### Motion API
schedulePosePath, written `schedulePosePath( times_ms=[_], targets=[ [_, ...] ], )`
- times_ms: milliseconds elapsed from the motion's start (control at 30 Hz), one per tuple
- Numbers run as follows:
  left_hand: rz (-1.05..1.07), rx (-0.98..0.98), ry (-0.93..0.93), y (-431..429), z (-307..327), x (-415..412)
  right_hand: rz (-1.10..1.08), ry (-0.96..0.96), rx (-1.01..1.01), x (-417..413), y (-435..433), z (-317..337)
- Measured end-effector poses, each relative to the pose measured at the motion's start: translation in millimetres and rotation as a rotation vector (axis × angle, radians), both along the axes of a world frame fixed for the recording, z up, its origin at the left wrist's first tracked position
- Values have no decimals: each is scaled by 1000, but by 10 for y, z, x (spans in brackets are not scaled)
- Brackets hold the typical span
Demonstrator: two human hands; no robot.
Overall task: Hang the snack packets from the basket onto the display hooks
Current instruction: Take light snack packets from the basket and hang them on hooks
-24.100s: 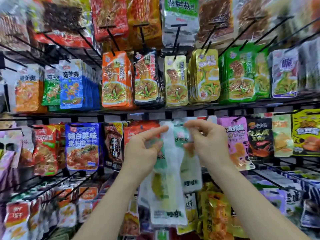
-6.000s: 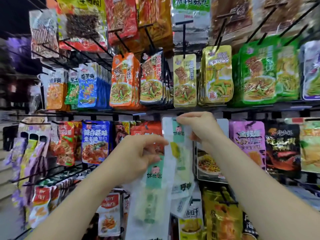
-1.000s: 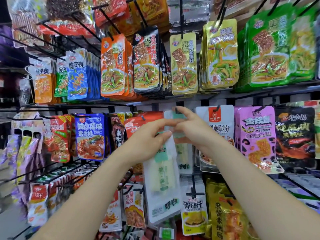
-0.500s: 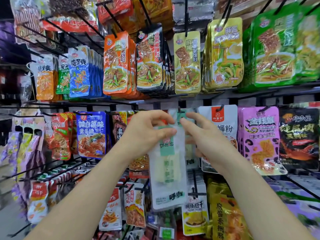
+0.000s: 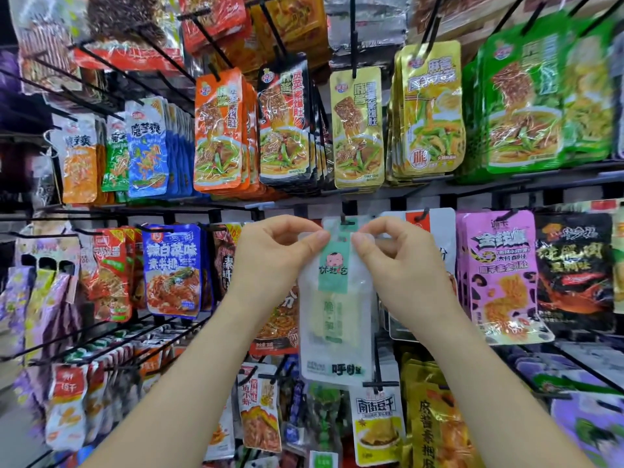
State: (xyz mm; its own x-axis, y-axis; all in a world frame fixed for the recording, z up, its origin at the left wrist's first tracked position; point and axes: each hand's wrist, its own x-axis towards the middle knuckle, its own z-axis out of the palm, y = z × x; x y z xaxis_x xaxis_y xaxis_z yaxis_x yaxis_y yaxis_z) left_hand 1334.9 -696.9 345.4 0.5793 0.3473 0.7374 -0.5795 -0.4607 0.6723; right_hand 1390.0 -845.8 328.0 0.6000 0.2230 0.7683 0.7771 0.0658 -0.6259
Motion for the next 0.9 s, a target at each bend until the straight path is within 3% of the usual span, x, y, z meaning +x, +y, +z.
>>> schedulePosePath(
  times_ms=[200,333,567,767,900],
  targets=[
    [78,-74,-59,-147,73,213,-216,-297,14,178,64,121],
    [118,-99,-74,-161,132,334,-301,-274,-5,291,134,171],
    [10,-205,35,-110,-25,444,-409,-296,-155,324,145,135],
    [174,126,-6,-121,-103,292,-420,-276,-189,349,140,164],
    [210,311,147,-75,-344,146,-394,-234,-233,352,98,114]
  ],
)
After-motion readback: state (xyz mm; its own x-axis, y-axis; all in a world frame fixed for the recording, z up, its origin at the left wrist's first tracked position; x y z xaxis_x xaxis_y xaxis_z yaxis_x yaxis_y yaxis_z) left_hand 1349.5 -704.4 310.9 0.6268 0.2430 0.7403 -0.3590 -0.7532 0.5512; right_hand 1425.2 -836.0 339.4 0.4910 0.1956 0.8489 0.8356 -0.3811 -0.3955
